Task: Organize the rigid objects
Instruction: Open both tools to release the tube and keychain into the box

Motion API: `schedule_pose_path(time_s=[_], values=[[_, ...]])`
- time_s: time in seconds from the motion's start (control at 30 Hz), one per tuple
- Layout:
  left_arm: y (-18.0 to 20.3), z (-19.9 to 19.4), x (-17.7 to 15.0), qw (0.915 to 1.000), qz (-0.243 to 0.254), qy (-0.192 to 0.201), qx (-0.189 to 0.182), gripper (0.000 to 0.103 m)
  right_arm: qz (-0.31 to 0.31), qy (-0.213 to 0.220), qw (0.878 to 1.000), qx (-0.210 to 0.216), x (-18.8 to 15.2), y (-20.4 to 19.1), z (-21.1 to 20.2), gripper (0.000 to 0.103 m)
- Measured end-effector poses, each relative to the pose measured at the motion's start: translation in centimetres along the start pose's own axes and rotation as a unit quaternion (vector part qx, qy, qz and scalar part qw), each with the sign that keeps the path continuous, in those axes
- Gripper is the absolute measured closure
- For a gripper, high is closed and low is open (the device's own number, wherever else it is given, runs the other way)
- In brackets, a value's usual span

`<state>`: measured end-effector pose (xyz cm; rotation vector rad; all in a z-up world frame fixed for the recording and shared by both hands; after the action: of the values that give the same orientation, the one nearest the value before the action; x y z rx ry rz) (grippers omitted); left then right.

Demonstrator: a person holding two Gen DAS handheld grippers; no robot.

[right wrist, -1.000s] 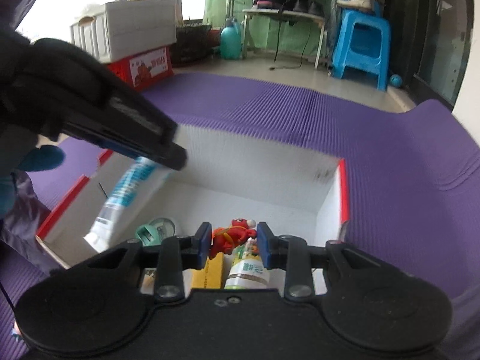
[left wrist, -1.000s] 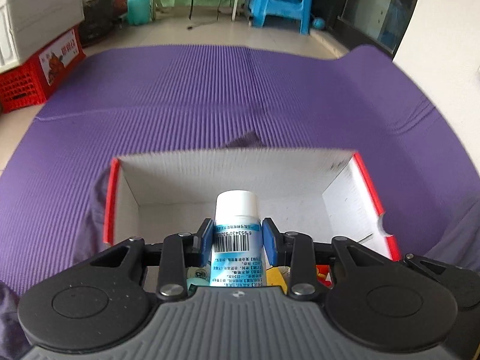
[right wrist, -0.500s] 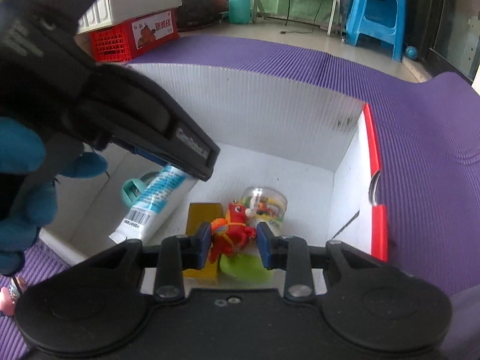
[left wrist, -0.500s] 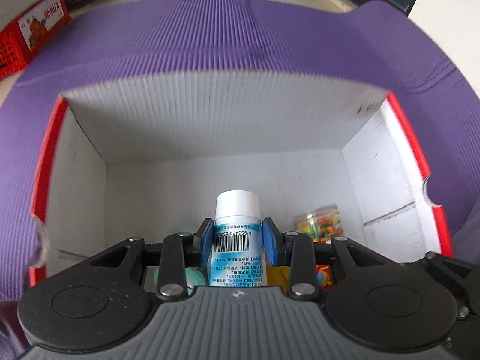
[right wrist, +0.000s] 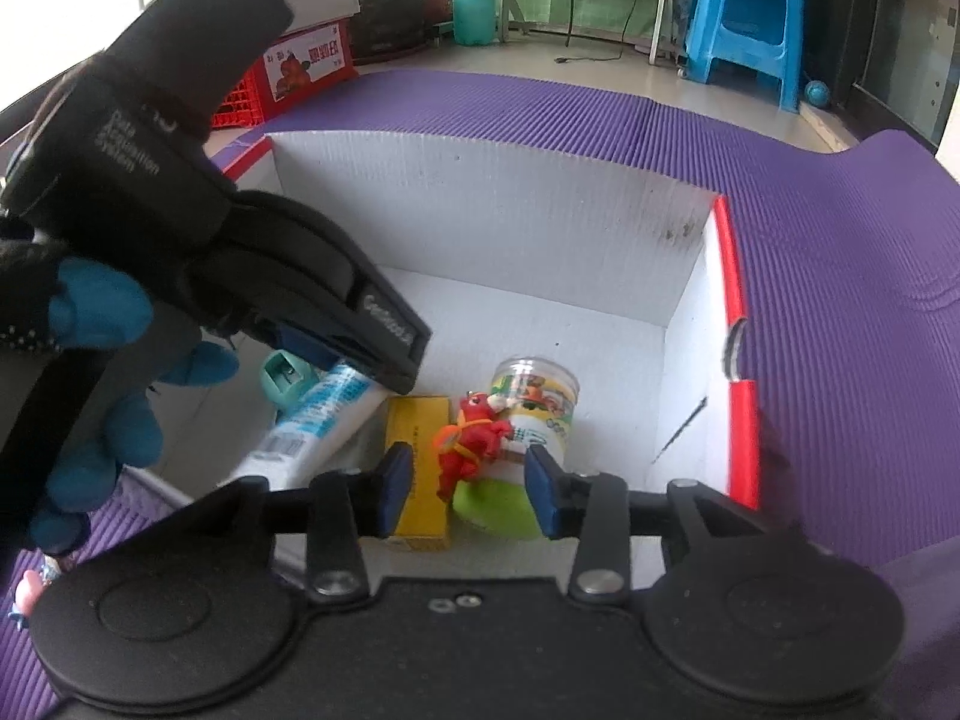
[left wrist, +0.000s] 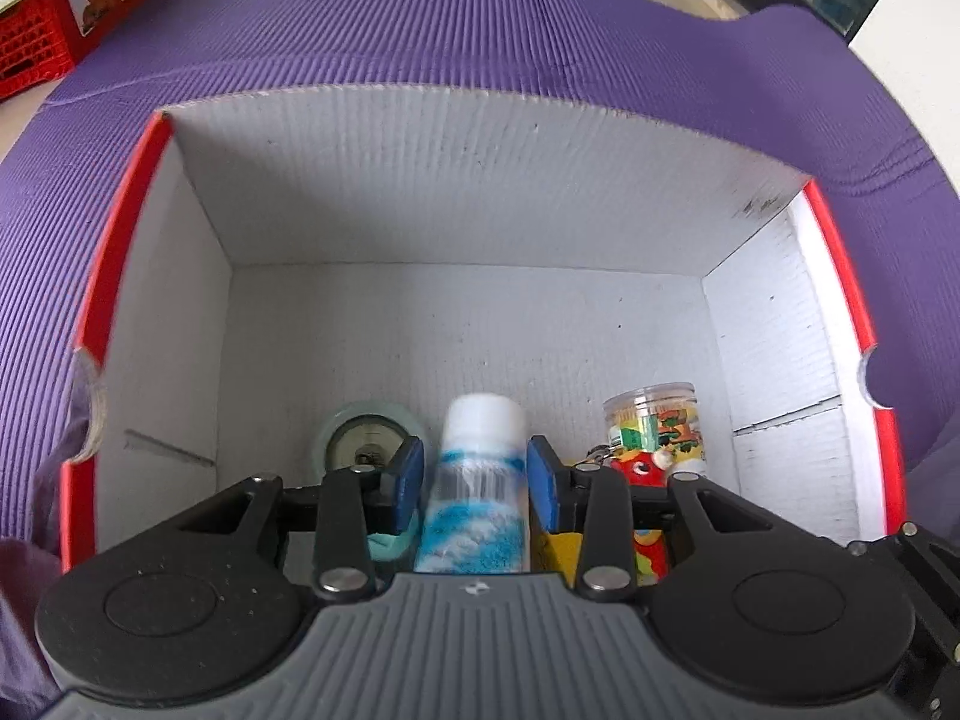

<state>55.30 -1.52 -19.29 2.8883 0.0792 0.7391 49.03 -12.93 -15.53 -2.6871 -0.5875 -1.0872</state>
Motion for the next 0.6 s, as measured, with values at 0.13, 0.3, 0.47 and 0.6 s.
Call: schedule_pose_path(time_s=[0.13, 0.3, 0.47, 0.6], values=[[-0.3, -1.7, -0.3, 1.0000, -0.005, 0.006, -0.002, 0.057, 0.007, 0.009, 1.000, -0.003, 0.1, 0.3, -1.6, 0.057], [0.2, -4.9, -1.3, 0.9996, 0.001, 0.025, -0.016, 0.057, 0.023, 0.024, 0.999, -0.001, 0.4, 0.5, -4.1, 0.052], [0.5, -8.7, -2.3, 0.9986, 0.003, 0.047, -0.024, 0.057, 0.030, 0.039, 0.999, 0.004, 0.9, 0.3, -6.8, 0.050], [0.8, -11.6, -2.6, 0.9974, 0.011, 0.069, -0.021, 0.057, 0.040, 0.054, 0.998, 0.010, 1.0, -0.4, -9.2, 0.048]])
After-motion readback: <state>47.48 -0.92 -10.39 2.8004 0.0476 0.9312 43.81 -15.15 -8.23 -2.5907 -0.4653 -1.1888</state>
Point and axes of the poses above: each gripper's, at about its wrist camera, not at the fingertips, and z roughly the way its jaws point, y to its right, x to its top, the point moved 9 cm from there along z, roughly the way its jaws point, and after that the axes turned 3 degrees about y, right-handed, at the moved point
